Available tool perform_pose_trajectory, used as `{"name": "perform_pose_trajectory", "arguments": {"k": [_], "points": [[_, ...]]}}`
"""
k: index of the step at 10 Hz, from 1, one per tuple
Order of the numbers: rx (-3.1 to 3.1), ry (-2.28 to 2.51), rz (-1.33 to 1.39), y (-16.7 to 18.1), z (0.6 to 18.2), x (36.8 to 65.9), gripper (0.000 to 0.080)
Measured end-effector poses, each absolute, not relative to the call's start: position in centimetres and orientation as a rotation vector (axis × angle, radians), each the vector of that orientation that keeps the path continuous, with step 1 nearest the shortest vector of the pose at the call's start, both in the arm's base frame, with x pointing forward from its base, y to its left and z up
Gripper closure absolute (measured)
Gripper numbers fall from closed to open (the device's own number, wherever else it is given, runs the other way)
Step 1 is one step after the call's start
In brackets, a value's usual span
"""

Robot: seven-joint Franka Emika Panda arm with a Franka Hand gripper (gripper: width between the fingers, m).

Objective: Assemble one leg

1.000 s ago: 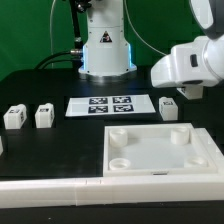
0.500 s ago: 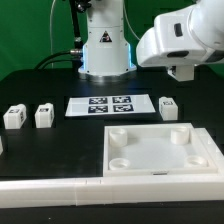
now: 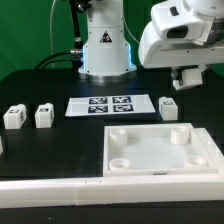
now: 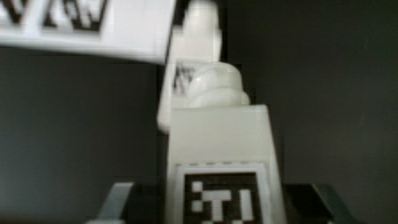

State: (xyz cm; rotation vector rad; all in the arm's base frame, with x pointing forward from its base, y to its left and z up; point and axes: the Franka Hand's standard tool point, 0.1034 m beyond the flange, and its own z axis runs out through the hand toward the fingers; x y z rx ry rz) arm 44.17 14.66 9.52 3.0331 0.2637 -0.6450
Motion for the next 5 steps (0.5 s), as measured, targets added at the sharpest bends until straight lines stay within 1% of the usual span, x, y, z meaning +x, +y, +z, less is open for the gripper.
{"name": "perform_pose_trajectory", "arguments": {"k": [1,2,3,5], "points": [[3.085,0.277,-0.486,14.6,9.6,46.2,0.0509],[3.123,0.294,-0.322,14.3,9.8,47.7,0.0509],[3.138,0.305,-0.237,13.9,9.9,48.3,0.0509],[3.171,0.335,0.124,13.2,10.3,51.2,0.0509]]}}
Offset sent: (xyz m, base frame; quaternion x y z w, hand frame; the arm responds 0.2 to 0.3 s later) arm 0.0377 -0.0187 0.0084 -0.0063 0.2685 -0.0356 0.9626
